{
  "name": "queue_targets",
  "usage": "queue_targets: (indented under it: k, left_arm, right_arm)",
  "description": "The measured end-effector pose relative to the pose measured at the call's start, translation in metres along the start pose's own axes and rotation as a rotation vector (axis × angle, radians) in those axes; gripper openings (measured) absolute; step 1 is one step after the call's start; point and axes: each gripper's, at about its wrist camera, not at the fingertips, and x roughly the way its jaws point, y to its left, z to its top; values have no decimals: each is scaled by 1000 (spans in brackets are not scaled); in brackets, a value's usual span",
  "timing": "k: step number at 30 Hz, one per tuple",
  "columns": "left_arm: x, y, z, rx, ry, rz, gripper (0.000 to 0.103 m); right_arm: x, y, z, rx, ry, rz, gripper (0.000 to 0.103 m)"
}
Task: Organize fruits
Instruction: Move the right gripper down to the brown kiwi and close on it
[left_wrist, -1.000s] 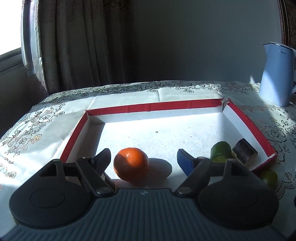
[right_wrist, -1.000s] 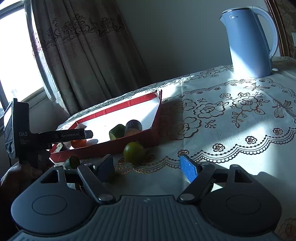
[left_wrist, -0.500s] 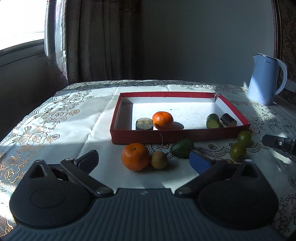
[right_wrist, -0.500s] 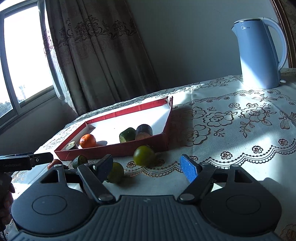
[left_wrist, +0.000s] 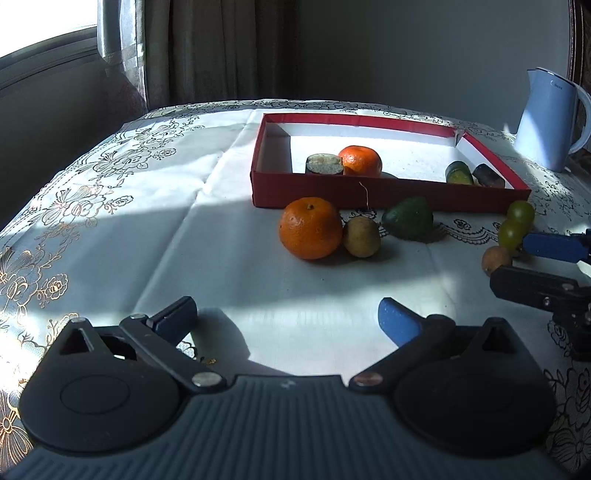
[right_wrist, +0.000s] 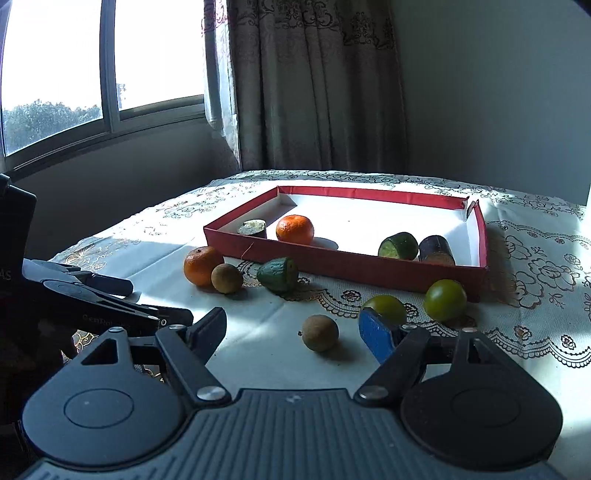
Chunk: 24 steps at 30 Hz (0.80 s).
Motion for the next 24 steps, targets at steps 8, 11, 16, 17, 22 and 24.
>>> queue_targets:
  k: [8, 11, 16, 17, 22, 24]
  left_arm:
    - [0, 0, 0, -4, 2, -2, 103]
    - [0, 0, 0, -5, 1, -2, 103]
    - [-1, 1, 0, -7, 0, -5, 103]
    - [-1, 1, 0, -7, 0, -5, 103]
    - [-1, 1, 0, -6, 0, -5, 103]
    - [-1, 0, 0, -6, 0, -5, 103]
  right_arm:
    - [19, 2, 2, 0, 75, -44, 65]
    - [23, 2, 3, 4, 94, -60, 63]
    - [30, -1, 4, 26, 120, -87, 43]
    - [30, -3, 4, 36, 122, -92, 37]
    - [31, -5, 3, 47, 126, -107, 29]
    - [31, -5, 3, 49, 126, -109, 28]
